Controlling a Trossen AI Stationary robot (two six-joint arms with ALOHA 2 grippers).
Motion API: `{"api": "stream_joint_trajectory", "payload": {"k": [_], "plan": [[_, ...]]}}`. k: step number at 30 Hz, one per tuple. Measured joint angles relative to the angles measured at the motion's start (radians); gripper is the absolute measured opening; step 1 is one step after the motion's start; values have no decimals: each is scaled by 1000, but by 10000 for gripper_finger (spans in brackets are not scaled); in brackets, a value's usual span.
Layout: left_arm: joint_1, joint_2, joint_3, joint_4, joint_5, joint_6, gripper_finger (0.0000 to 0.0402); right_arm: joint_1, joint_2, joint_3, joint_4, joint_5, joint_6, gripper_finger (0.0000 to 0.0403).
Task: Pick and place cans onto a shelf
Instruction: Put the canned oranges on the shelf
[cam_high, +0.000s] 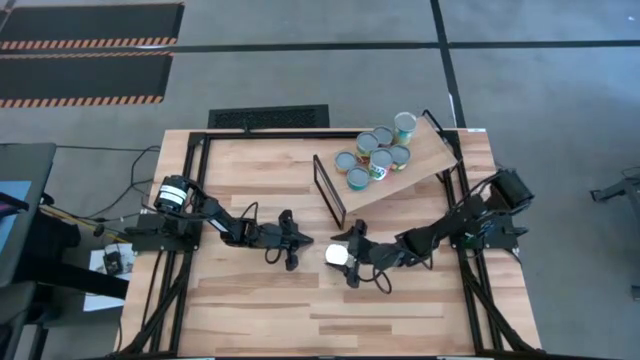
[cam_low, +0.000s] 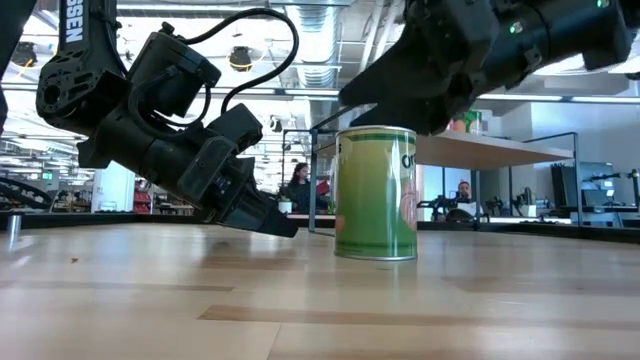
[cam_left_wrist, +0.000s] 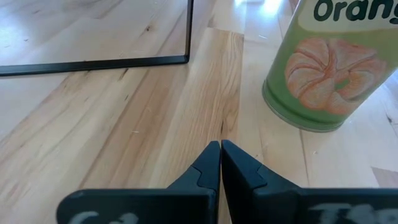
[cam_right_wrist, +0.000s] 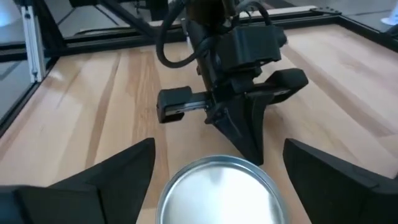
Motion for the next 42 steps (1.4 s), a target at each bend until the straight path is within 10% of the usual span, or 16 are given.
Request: {"api": "stream_joint_trajectory", "payload": {"k": [8,23,42], "plan": [[0,0,0,0,0,0,2,18,-134,25,-229,-25,0,329],[0,-1,0,-6,6,9,2,28,3,502,-1039,-233,-126,27],[0,-1,0,-10,6,8,2,26,93,631,-1264,-239,-302,156]]}}
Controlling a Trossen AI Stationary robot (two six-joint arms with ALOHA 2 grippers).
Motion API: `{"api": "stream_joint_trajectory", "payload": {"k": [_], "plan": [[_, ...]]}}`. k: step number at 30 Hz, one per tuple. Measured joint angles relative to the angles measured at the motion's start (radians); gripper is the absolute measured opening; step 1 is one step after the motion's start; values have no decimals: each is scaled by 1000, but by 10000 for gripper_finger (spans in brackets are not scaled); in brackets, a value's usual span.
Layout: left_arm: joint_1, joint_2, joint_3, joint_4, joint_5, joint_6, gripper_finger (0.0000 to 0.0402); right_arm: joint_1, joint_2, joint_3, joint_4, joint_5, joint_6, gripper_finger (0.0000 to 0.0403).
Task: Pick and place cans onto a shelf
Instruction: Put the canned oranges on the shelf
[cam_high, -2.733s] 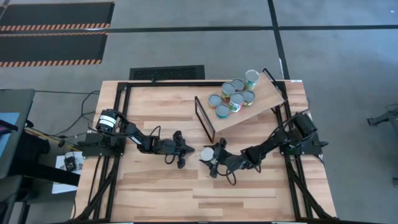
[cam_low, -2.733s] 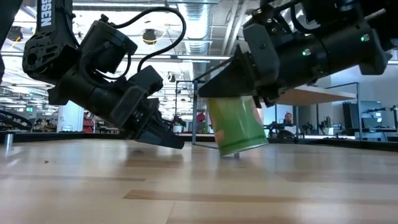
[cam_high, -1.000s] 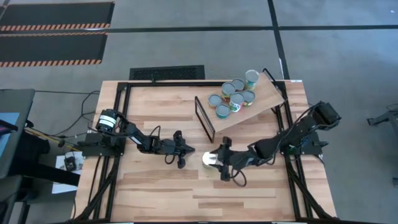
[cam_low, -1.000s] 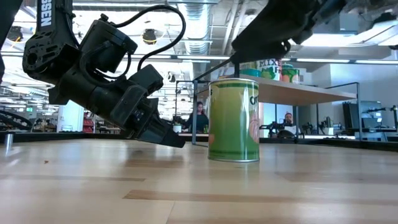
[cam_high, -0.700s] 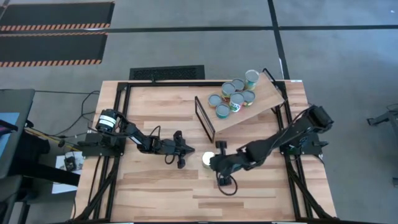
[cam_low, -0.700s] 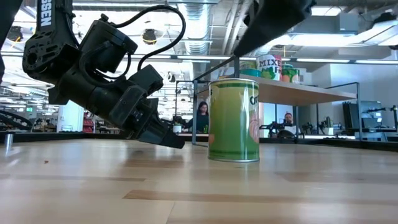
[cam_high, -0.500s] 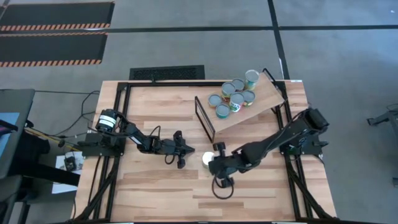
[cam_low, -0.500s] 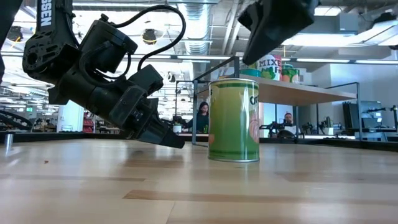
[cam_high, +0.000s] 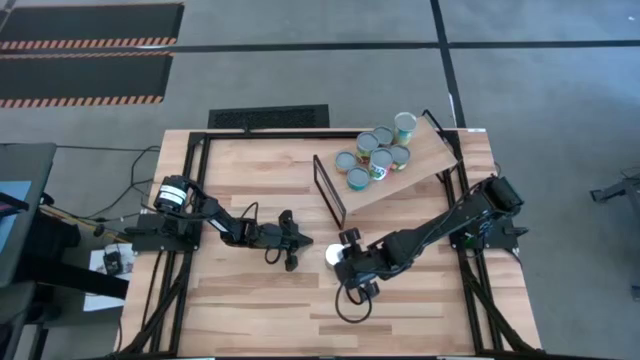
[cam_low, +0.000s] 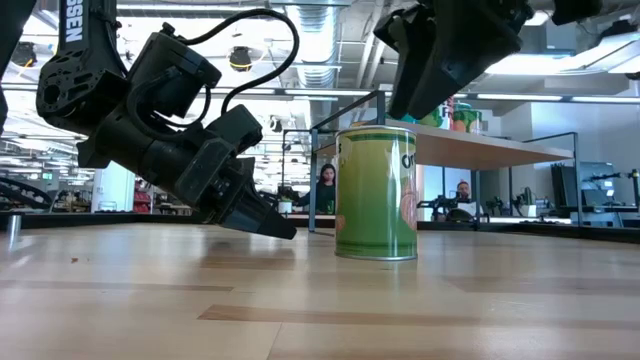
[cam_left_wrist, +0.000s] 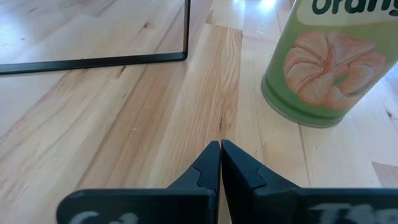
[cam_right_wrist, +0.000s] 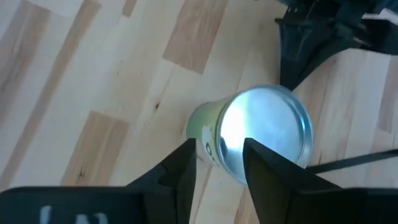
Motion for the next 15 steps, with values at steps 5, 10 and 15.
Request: {"api": "stream_joint_trajectory", "payload": {"k": [5,10,15], "plan": [[0,0,0,-1,0,0,2,-6,39,0,-15,7,-42,144],[0,0,0,-1,0,0,2,-13,36,0,-19,9,-64,115],[0,0,0,-1,0,0,2,-27,34,0,-24,7,-59,49]]}}
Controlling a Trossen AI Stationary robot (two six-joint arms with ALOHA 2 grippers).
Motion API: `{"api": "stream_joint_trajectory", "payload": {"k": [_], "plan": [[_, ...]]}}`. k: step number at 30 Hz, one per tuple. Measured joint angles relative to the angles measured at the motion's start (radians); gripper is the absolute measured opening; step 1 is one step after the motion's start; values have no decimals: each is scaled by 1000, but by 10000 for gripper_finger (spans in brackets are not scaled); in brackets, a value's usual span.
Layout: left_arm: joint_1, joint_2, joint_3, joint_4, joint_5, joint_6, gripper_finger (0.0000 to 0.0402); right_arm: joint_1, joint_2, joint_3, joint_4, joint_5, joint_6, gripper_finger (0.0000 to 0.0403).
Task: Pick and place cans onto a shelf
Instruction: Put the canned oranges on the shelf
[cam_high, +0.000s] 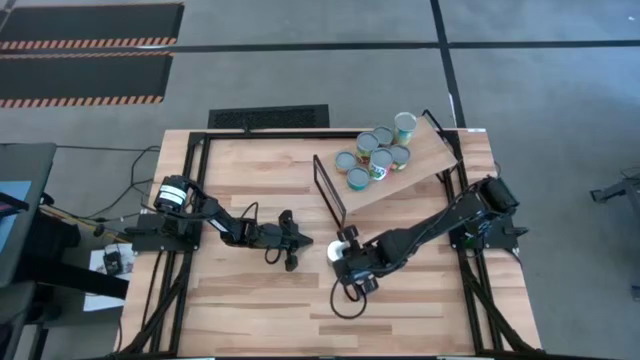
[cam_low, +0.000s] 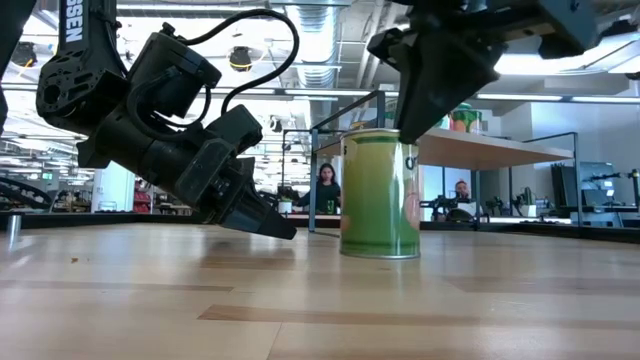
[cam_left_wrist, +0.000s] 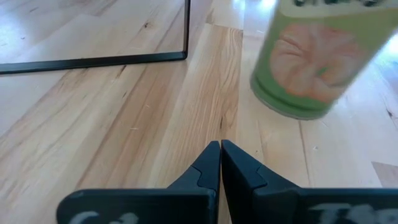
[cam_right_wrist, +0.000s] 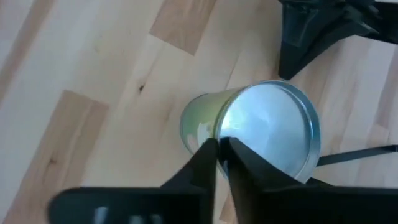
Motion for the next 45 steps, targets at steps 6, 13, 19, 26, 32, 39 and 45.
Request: {"api": "stream_joint_trajectory", "payload": {"k": [6,13,19,26,32,39,45], "plan": [[0,0,0,0,0,0,2,-11,12,4,-11,1,-2,13],[0,0,0,0,0,1,2,-8,-59,-4,-98,-41,89,4],[0,0,0,0,0,1,2,4,-200,-2,-235,-29,218,4],[0,0,0,0,1,2,2,-9,-386,-1,-534,70,444,5],[0,0,0,0,1,2,2,-82,-496,-1,-745,188,615,7],[0,0,0,2,1,2,2,-222,-567,-1,-859,218,711,7],[0,0,0,4,1,2,2,-387,-600,0,-859,261,649,7]]}}
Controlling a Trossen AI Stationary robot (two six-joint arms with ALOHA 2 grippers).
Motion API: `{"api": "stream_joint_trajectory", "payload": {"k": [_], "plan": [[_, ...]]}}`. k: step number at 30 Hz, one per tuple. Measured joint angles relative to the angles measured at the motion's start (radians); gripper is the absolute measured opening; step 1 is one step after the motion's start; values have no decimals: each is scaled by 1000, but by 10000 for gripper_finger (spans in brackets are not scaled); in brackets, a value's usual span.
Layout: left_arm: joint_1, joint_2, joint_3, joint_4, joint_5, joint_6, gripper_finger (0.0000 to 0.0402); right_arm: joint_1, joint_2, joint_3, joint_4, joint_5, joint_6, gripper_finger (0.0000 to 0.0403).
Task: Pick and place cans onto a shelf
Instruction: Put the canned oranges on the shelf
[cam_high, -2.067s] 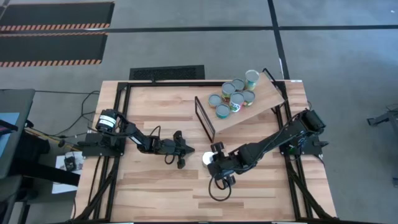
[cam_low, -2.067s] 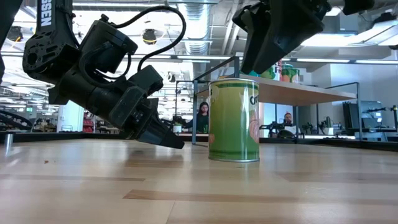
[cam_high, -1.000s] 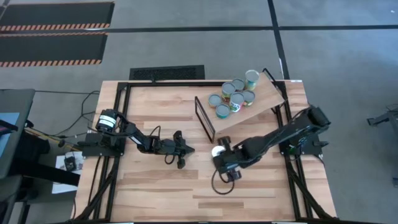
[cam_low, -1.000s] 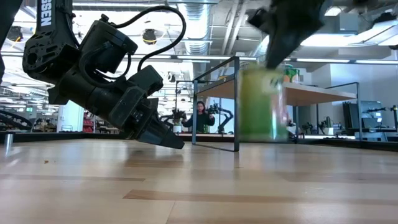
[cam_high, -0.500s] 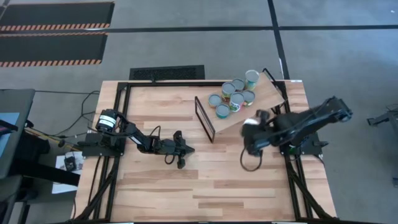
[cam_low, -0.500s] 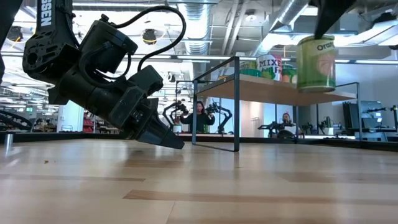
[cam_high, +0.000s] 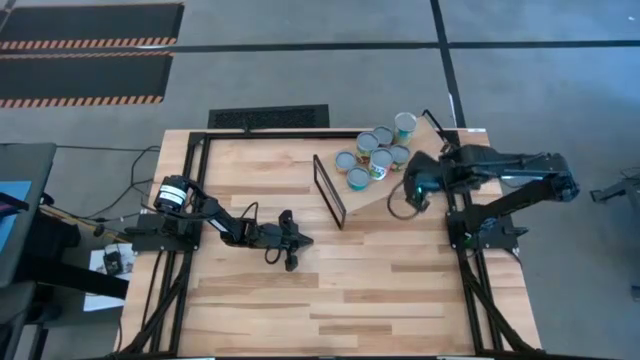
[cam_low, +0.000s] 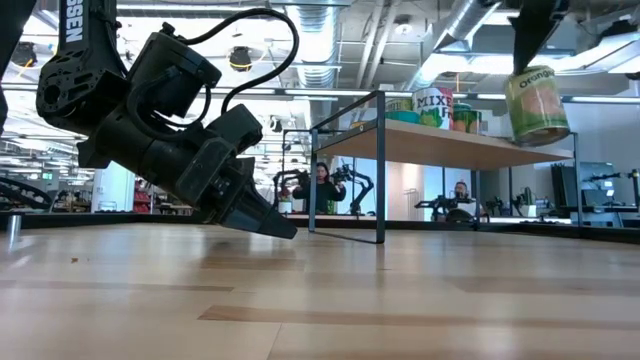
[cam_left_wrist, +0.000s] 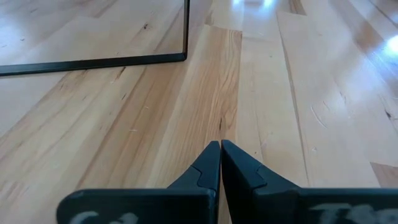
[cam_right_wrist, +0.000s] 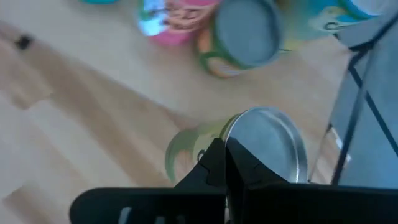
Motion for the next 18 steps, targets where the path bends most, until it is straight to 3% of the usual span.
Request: {"api": "stream_joint_trajectory", "payload": {"k": [10,18], "plan": [[0,0,0,3,1,0,2,-252,-6,0,37,59,-185,8],[0,0,0,3,1,0,2,-299,-6,0,73,54,-252,8]]}}
